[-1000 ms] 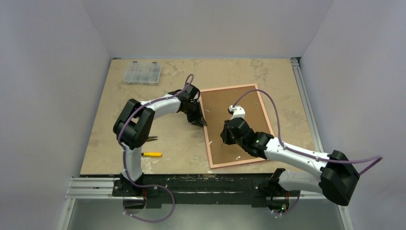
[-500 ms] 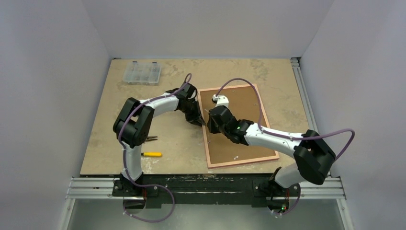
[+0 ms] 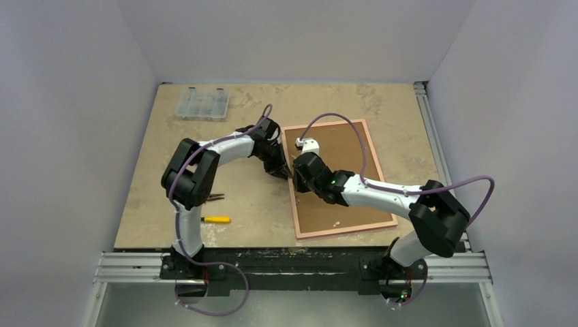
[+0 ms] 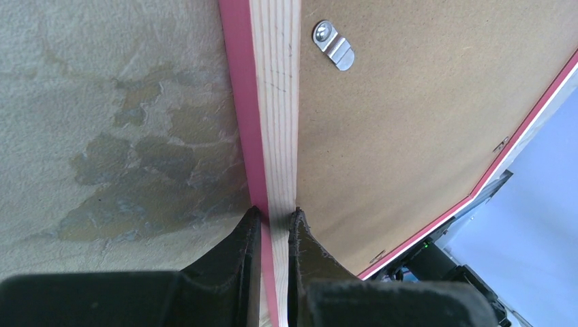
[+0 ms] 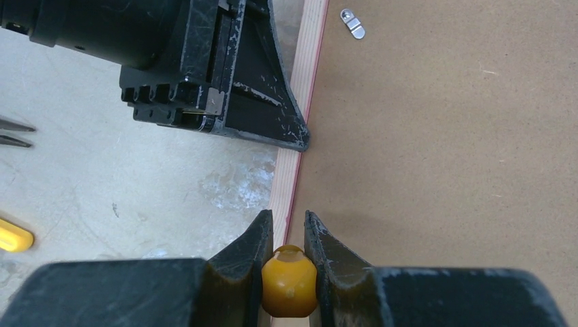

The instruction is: Take the photo out of the frame

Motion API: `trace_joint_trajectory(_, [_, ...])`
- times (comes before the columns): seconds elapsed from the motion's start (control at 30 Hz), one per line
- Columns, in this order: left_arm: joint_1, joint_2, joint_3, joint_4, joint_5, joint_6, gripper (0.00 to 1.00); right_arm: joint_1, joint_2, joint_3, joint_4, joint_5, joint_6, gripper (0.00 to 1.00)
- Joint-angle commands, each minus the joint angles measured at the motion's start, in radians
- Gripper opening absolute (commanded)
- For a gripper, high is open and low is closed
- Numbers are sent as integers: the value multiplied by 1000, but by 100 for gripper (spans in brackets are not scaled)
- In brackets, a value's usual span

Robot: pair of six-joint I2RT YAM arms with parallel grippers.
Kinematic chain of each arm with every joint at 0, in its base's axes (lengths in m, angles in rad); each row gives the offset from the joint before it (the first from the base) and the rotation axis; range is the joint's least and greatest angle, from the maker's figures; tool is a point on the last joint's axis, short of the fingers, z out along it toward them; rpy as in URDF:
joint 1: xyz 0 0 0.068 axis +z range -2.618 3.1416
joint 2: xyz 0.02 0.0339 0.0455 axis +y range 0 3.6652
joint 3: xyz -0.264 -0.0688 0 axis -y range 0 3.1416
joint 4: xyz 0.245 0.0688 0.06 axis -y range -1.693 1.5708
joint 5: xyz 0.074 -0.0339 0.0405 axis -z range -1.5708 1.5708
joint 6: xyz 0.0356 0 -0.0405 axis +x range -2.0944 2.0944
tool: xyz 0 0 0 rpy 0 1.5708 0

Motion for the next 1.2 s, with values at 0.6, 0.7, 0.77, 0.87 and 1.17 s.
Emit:
trace_joint_trajectory(0.6, [1,21,24,34,26,-8,0,60,-2,33,-80,64,-8,0])
trace_joint_trajectory(0.7, [2,21,25,32,22,-6,0,65,-11,30,-98,78,-6,0])
trace_joint_trajectory(0.77, [3,21,25,31,23,-6,0,68,-17,26,-106,82,-4,0])
trace_joint_trajectory(0.87, [4,23,25,31,22,-6,0,71,-28,17,-111,84,-1,0])
trace_joint_trajectory(1.17, [6,21,25,30,18,-4,0,78,-38,-3,-148,123,10,0])
